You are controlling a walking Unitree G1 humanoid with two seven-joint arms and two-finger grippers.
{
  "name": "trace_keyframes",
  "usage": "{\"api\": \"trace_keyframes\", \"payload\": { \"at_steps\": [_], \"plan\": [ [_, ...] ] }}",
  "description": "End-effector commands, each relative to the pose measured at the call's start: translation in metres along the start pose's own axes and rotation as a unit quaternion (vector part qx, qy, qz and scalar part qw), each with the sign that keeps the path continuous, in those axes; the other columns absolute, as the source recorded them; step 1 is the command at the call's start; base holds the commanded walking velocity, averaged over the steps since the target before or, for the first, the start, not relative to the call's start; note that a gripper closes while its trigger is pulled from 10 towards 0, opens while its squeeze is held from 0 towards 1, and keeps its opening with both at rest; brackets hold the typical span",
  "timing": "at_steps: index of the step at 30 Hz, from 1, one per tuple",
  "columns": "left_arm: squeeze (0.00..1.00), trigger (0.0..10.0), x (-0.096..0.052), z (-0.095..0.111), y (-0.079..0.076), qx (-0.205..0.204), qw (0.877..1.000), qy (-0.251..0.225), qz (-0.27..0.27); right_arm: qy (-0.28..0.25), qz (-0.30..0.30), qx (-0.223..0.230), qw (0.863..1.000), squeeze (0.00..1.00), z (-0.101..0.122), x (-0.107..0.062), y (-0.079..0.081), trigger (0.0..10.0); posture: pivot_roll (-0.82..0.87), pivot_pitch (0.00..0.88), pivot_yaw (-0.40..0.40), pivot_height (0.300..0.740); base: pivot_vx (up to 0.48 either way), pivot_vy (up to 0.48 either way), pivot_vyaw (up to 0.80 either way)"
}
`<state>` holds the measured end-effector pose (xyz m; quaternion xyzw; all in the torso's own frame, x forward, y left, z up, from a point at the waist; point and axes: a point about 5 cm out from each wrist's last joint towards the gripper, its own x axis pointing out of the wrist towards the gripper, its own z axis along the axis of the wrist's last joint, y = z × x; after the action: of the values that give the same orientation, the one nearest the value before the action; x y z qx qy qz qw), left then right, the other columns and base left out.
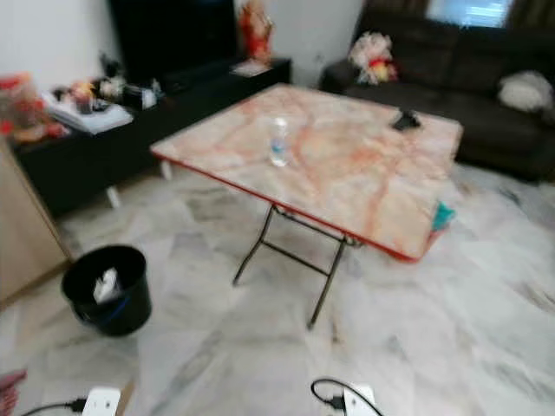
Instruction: Picking trash to rubbish bin
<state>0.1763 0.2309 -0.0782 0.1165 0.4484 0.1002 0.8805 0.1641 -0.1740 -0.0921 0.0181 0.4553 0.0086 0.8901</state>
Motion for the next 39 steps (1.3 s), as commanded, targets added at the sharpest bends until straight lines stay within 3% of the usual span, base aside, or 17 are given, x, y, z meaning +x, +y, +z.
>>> {"api": "trace_keyframes", "payload": {
  "at_steps": [1, 9, 17, 26, 39],
  "plan": [
    [0.00, 10.0, 0.0001, -0.0031, 0.0086, 0.005, 1.000, 0.005, 0.010, -0.014, 0.010, -0.002, 1.000, 0.00, 0.0089, 0.0026, 0.0082, 10.0, 0.11, 0.000, -0.062, 0.740, 0.345, 0.000, 0.79],
    [0.00, 10.0, 0.0005, -0.0013, 0.0086, 0.005, 1.000, 0.002, 0.012, -0.013, 0.008, -0.012, 1.000, 0.00, 0.0095, 0.0030, 0.0096, 10.0, 0.11, 0.000, -0.062, 0.740, 0.346, 0.000, 0.76],
    [0.00, 10.0, 0.0007, -0.0007, 0.0111, 0.006, 1.000, 0.001, 0.014, -0.014, 0.007, -0.015, 1.000, 0.00, 0.0106, 0.0037, 0.0134, 10.0, 0.14, 0.000, -0.057, 0.740, 0.345, 0.000, 0.00],
    [0.00, 10.0, 0.0010, -0.0005, 0.0162, 0.011, 1.000, 0.000, 0.019, -0.016, -0.002, -0.019, 1.000, 0.00, 0.0123, 0.0042, 0.0145, 10.0, 0.15, 0.008, -0.052, 0.740, 0.345, 0.000, 0.76],
    [0.00, 10.0, 0.0013, 0.0013, 0.0155, 0.017, 1.000, -0.003, 0.016, -0.016, -0.010, -0.034, 0.999, 0.00, 0.0113, 0.0038, 0.0126, 10.0, 0.15, 0.016, -0.049, 0.740, 0.344, 0.000, 0.22]
  ]
}}
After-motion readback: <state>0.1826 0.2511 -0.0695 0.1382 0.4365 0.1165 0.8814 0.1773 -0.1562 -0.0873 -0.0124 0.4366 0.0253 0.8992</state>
